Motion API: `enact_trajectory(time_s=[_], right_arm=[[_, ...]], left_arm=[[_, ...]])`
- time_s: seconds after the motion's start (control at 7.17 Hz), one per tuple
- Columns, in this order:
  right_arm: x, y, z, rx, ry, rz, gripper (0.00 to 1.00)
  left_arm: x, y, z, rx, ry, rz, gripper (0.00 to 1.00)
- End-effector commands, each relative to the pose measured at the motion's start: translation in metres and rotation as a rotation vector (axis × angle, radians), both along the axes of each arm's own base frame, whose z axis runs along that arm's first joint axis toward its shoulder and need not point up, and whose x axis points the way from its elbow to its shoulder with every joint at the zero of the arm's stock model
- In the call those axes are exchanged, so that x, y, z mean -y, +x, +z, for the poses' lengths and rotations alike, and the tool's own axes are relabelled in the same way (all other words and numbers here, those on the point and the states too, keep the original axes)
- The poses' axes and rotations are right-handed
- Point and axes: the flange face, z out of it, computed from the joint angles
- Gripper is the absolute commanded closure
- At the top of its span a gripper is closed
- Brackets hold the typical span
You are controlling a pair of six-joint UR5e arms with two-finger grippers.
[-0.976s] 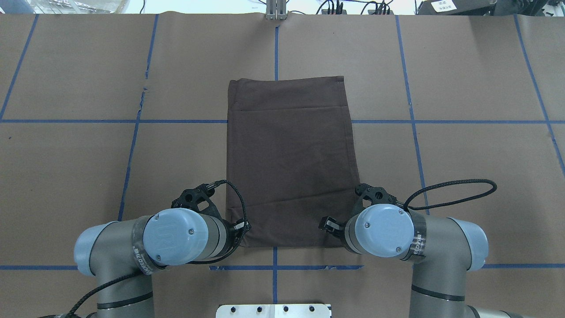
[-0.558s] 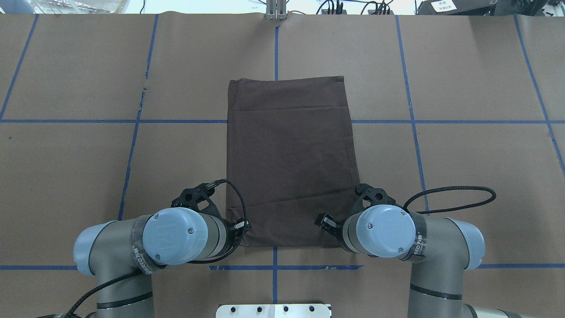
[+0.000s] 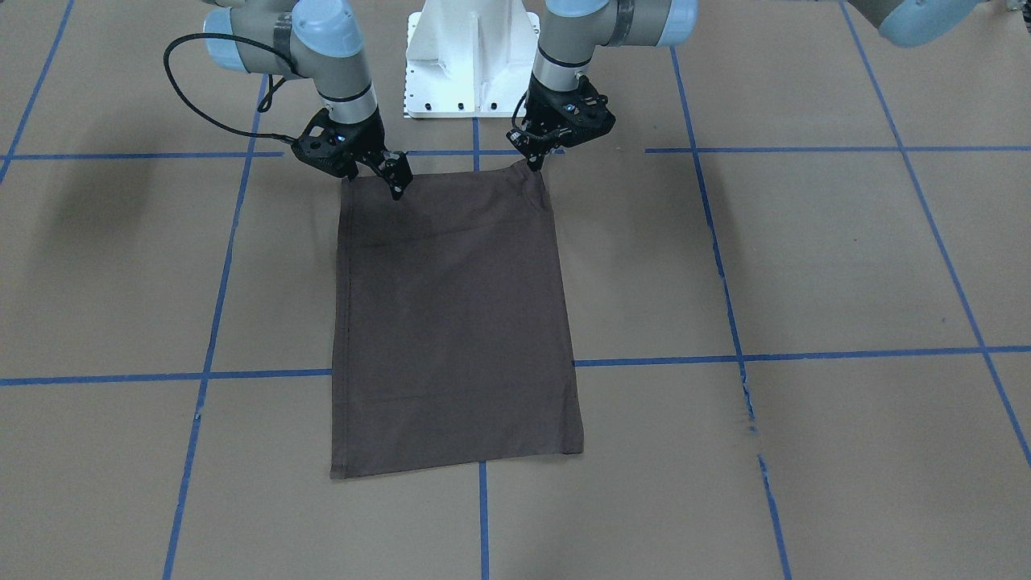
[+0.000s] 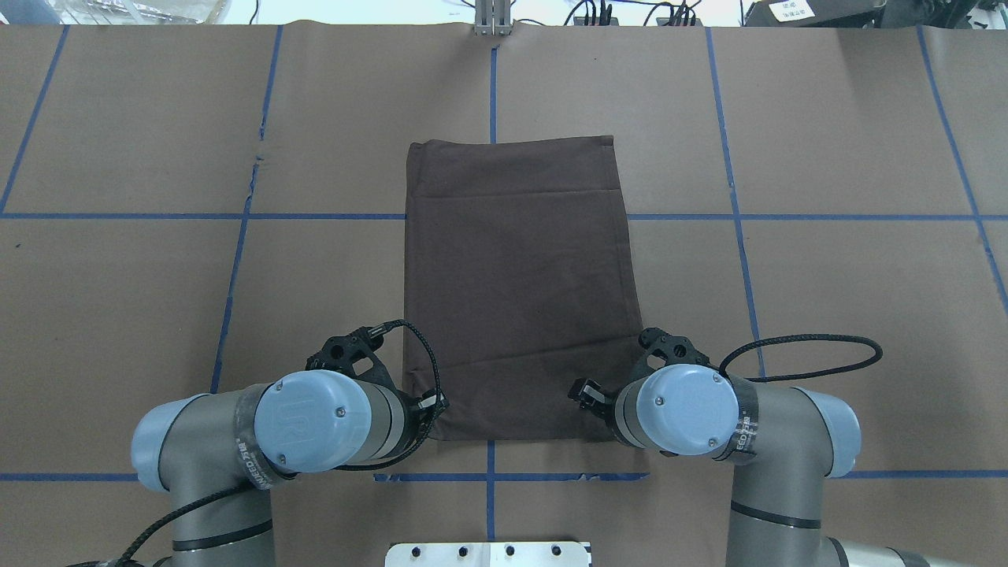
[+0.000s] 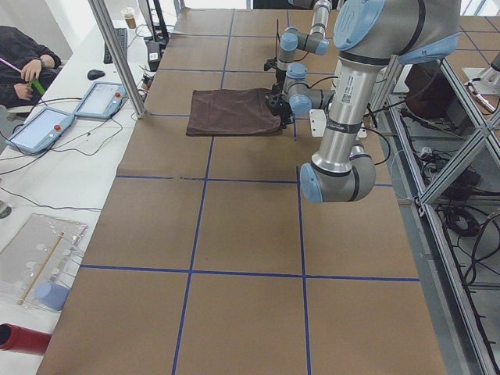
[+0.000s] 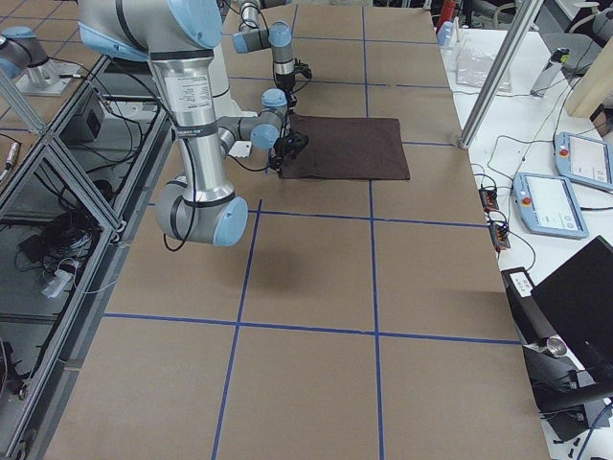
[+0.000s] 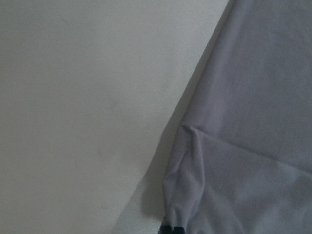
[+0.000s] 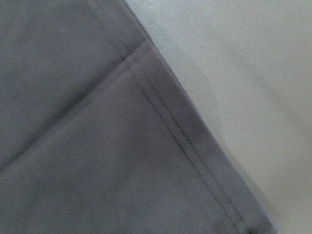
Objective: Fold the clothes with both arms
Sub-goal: 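Grasp the two near corners of the shirt with both grippers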
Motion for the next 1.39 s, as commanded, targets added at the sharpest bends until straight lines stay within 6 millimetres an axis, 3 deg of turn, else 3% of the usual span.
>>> enact_trajectory(time_s=[0.0,0.56,0.98,1.25], right_arm=[[0.0002,0.0048,0.0094,-0.014,-0.004,0.002,0.0],[-0.0015,0.0079,0.0137,-0.02,-0.007,0.002,0.01],[0.0013,0.0075,0.0086,-0.012,-0.005,0.007,0.61],[0.0023,0.0074,0.007,-0.011,-0.003,0.007,0.81]], left_arm=[[-0.0002,-0.0003,-0.0005,-0.001,0.0,0.0,1.0],[-0.0003,-0.0007,-0.0009,-0.001,-0.001,0.0,1.0],[0.0024,-0.0015,-0.0002,0.0,-0.001,-0.005,1.0],[0.0025,-0.001,0.0004,0.002,-0.002,-0.005,1.0]])
